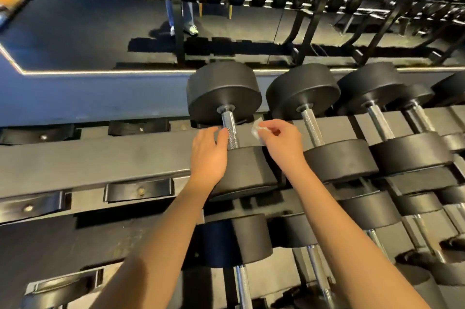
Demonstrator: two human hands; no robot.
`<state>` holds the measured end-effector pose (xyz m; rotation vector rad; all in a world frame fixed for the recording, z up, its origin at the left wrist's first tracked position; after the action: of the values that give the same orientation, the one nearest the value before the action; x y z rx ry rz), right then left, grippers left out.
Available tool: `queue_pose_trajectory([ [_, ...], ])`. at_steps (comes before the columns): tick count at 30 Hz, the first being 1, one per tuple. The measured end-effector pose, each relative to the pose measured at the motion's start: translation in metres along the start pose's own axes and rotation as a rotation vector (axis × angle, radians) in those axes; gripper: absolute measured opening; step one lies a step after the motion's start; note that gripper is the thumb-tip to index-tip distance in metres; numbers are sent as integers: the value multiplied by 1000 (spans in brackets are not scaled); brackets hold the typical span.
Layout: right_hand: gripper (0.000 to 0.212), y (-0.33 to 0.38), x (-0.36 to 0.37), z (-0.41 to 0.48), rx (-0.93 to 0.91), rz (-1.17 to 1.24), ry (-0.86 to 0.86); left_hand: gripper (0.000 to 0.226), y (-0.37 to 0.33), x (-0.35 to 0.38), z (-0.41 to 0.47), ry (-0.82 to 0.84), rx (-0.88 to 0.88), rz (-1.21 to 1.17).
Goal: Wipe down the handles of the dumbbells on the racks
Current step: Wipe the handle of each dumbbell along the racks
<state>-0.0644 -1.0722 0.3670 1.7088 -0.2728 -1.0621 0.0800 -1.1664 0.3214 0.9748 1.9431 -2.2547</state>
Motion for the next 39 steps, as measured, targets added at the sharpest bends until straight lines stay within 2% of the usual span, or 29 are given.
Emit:
queue_pose_trajectory([
  [4, 20, -1, 25, 23, 26, -59, 149, 35, 0, -1, 0, 32, -77, 31],
  [7, 19, -10, 38, 29, 68, -53, 191, 36, 6, 1, 7, 60, -134, 76],
  [11, 23, -13, 46, 38, 64, -108, 285, 45, 7, -1, 14, 22, -183, 11],
  [14, 25, -9, 50, 44, 24, -168, 312, 44, 2, -3, 9, -43, -150, -69],
  [19, 29, -1, 57, 60, 46, -234, 308, 52, -16, -23, 33, -219, 32, 94],
  [23, 25, 10, 66, 66, 54, -291, 298, 49, -22, -28, 66, -97, 142, 188],
  [26, 26, 17, 70, 70, 49, -212, 209, 48, -17, -34, 67, -105, 199, 247],
  [29, 32, 17, 79, 80, 145, -139, 193, 48, -16, -36, 68, -122, 239, 296],
  [32, 17, 18, 82, 81, 146, -312, 233, 49, -15, -36, 72, -87, 254, 326],
  [35, 12, 11, 76, 72, 56, -432, 272, 49, -15, -38, 73, -68, 273, 348],
  [37, 15, 6, 73, 72, 78, -386, 273, 49, -16, -38, 73, -66, 288, 364],
  [39, 17, 7, 74, 80, 114, -288, 201, 50, -16, -37, 73, -60, 283, 366],
])
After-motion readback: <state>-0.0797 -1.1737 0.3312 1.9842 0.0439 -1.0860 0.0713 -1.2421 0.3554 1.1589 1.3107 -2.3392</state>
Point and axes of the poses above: each hand's wrist, its own z-axis towards the middle knuckle, its own x-axis out of the palm, y = z × x, the point moved 6 cm from there along z, towards the middle knuckle, and after that the axes turned 4 degrees about x, right-handed, at the moved point
